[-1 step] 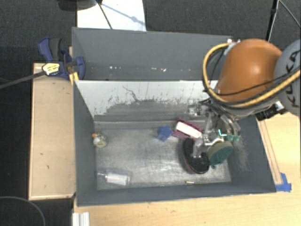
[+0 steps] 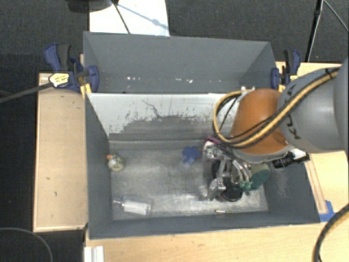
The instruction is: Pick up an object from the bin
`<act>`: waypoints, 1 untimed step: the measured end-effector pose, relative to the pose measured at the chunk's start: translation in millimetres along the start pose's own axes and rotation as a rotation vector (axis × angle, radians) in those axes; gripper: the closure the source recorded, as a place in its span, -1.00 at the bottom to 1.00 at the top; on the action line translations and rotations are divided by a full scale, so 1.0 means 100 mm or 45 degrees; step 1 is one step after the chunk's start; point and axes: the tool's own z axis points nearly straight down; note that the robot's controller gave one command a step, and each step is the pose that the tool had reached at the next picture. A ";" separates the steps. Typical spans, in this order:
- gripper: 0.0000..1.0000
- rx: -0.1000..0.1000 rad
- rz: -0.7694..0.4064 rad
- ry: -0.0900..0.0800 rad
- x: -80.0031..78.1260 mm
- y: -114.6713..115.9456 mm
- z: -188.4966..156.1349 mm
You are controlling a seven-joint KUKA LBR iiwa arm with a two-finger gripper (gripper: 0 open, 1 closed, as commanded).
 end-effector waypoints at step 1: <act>-1.00 -0.008 -0.023 -0.013 -0.44 -0.85 0.18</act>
Offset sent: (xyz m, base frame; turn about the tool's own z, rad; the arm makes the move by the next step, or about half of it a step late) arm 0.0340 -0.0897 -0.0211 -0.0172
